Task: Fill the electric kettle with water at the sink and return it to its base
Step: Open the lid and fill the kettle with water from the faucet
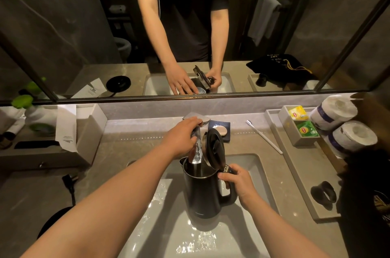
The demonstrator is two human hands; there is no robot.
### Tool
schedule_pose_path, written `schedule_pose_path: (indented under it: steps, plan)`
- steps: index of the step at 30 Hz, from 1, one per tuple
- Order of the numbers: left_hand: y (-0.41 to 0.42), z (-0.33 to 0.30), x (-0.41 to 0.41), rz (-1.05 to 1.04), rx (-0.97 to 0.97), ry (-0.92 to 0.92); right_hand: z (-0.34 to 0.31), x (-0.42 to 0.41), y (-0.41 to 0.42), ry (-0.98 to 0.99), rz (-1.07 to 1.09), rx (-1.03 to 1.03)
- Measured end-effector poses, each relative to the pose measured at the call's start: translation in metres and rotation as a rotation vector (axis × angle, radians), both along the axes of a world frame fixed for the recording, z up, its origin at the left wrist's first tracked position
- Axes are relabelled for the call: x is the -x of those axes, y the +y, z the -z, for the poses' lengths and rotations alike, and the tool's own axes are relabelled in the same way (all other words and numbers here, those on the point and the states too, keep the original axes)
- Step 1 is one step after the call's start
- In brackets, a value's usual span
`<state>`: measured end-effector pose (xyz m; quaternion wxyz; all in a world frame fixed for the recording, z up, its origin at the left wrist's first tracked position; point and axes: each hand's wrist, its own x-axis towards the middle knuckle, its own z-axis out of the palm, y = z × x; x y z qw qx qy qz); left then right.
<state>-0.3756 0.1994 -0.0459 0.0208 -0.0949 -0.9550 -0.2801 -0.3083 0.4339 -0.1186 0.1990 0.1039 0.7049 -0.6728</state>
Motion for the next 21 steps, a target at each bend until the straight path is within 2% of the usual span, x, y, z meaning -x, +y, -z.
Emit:
schedule_pose_path:
  steps: [21]
  plan:
    - [0.0008, -0.0005, -0.0022, -0.002, 0.017, -0.017, 0.0007, -0.0015, 0.0009, -0.004, 0.008, -0.020]
